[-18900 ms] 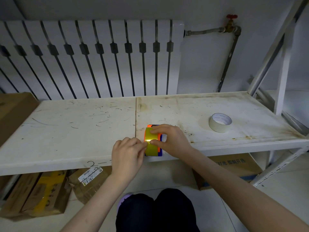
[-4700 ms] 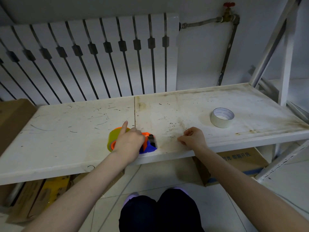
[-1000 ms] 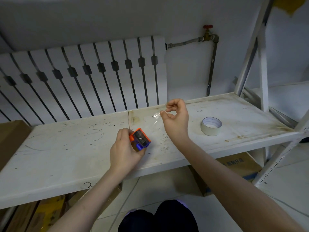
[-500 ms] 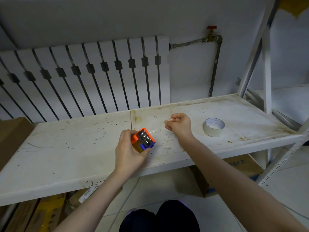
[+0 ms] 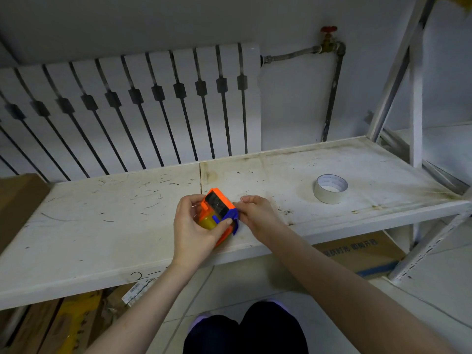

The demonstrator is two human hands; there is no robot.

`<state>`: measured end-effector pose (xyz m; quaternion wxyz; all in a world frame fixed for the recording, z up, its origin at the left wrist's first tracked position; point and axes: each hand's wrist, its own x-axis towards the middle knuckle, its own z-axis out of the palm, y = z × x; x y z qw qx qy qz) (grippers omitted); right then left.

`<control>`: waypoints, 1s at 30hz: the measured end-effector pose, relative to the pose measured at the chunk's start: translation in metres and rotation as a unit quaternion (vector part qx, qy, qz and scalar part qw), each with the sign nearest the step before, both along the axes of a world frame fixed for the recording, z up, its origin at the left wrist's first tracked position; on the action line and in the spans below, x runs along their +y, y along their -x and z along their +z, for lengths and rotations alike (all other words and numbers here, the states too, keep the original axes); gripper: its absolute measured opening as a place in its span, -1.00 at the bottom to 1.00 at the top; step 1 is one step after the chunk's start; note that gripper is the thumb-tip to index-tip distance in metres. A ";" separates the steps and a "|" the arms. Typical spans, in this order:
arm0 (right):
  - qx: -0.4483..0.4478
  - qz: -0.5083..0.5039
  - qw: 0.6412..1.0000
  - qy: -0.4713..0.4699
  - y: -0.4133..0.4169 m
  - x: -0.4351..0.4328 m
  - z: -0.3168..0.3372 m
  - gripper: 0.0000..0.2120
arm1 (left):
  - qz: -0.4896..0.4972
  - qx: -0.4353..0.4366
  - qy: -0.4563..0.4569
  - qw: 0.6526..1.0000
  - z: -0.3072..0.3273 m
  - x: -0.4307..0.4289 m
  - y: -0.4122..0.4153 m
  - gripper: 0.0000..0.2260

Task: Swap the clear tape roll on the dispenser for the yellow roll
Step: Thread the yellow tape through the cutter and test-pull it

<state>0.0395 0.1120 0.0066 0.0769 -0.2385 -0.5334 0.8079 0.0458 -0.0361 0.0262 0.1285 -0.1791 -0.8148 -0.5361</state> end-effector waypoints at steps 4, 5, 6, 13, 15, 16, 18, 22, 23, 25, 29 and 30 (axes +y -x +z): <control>-0.006 -0.005 0.994 -0.105 -0.005 -0.001 0.007 -0.78 | -0.009 -0.009 -0.015 1.000 0.002 -0.002 -0.002 -0.46; -0.005 -0.012 0.992 -0.129 -0.006 -0.001 0.008 -0.77 | -0.010 -0.010 -0.017 1.000 0.003 -0.001 -0.003 -0.46; -0.002 -0.018 0.989 -0.149 -0.007 -0.001 0.009 -0.77 | -0.012 -0.009 -0.017 1.000 0.004 0.000 -0.005 -0.46; -0.005 -0.031 0.969 -0.246 -0.009 0.000 0.009 -0.76 | 0.003 -0.027 -0.041 0.999 0.010 0.005 -0.007 -0.45; -0.030 -0.007 0.967 -0.252 -0.008 0.000 0.009 -0.76 | 0.004 -0.032 -0.050 0.998 0.012 0.005 -0.008 -0.45; -0.046 0.009 0.970 -0.240 -0.008 0.000 0.010 -0.73 | 0.005 -0.034 -0.058 0.998 0.013 0.005 -0.009 -0.45; -0.092 0.033 0.976 -0.193 -0.007 0.000 0.011 -0.68 | 0.005 -0.031 -0.067 0.997 0.016 0.006 -0.009 -0.46; -0.143 0.072 0.976 -0.148 -0.006 0.003 0.013 -0.67 | -0.011 -0.028 -0.054 0.998 0.018 0.006 -0.011 -0.46; -0.147 0.079 0.976 -0.140 -0.006 0.004 0.013 -0.70 | -0.013 -0.026 -0.053 0.998 0.019 0.006 -0.012 -0.46; -0.156 0.090 0.976 -0.121 -0.006 0.004 0.015 -0.76 | -0.012 -0.024 -0.056 0.998 0.019 0.007 -0.013 -0.46; -0.163 0.088 0.983 -0.022 -0.010 0.000 0.014 -0.75 | -0.003 -0.036 -0.069 0.997 0.022 0.009 -0.011 -0.47; -0.172 0.093 0.980 -0.026 -0.012 0.001 0.014 -0.72 | -0.004 -0.041 -0.076 0.996 0.023 0.009 -0.011 -0.47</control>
